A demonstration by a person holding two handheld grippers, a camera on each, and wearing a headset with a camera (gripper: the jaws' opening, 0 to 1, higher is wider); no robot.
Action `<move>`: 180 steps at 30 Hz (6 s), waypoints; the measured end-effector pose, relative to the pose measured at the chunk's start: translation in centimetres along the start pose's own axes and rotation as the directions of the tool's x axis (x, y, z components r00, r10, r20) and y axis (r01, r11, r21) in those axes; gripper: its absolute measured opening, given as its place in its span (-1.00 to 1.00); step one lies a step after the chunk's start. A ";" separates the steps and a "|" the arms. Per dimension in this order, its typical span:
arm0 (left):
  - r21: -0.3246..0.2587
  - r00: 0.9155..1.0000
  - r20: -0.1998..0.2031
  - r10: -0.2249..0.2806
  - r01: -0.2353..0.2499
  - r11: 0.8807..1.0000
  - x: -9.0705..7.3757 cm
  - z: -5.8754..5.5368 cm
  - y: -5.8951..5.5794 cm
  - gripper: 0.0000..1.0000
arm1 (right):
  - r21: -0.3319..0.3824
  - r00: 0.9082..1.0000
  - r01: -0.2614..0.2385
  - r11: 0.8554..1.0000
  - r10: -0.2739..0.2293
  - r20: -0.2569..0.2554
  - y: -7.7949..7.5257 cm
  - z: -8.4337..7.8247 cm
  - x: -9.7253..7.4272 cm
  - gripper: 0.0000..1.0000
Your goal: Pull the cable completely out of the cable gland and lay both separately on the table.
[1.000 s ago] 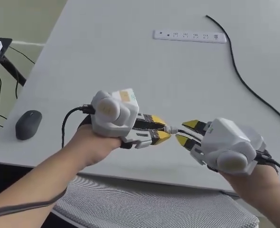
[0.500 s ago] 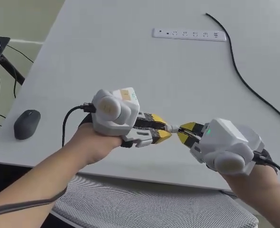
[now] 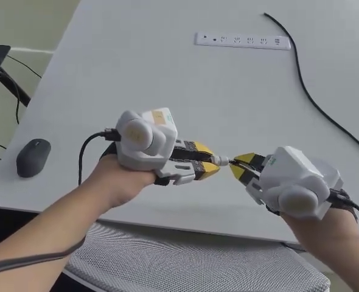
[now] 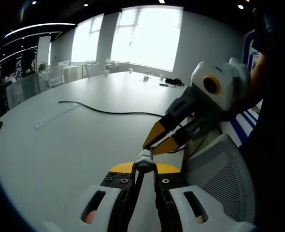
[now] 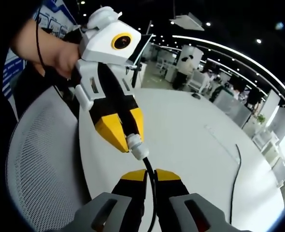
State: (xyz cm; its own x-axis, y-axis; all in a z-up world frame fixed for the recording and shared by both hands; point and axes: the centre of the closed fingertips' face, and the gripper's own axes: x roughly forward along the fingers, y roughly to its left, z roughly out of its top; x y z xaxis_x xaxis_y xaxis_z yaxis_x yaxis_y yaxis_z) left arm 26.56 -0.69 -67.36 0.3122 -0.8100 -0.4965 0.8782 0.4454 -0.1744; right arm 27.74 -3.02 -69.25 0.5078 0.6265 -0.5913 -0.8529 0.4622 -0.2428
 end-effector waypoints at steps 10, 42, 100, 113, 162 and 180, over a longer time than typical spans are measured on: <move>-0.005 1.000 0.009 0.003 -0.003 1.000 0.0 0.1 0.2 -0.70 | 0.213 0.999 0.023 0.977 -0.015 -0.038 -1.6 -2.9 -0.1 -0.99; -0.012 1.000 0.020 0.019 -0.018 1.000 -0.2 0.7 0.6 -0.70 | 0.599 0.982 0.106 0.794 0.009 -0.187 -2.8 -9.6 0.1 -0.98; -0.026 0.999 0.017 0.042 -0.042 0.999 -0.1 0.8 1.2 -0.70 | -0.120 0.996 -0.079 0.990 0.085 0.042 -0.3 2.2 0.9 -0.85; -0.025 1.000 0.011 0.022 -0.022 0.999 0.4 0.8 1.0 -0.70 | -0.167 0.995 -0.094 0.981 0.100 0.024 0.0 1.6 1.0 -0.99; -0.050 0.998 0.026 0.059 -0.058 0.997 0.2 1.0 1.5 -0.70 | 0.141 0.988 -0.060 0.988 0.079 -0.134 -2.2 -6.7 -0.3 -1.00; -0.057 0.999 0.030 0.023 -0.021 0.998 -0.1 -0.2 0.8 -0.70 | 0.150 0.987 -0.016 0.988 0.040 -0.158 -2.6 -6.2 -0.6 -1.00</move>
State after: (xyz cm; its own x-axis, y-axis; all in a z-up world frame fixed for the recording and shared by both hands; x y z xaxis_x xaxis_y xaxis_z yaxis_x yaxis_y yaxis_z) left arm 27.20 -0.17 -67.68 0.3428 -0.8109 -0.4743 0.8494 0.4831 -0.2122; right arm 28.88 -8.48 -73.07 0.4476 0.5374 -0.7147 -0.8331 0.5411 -0.1148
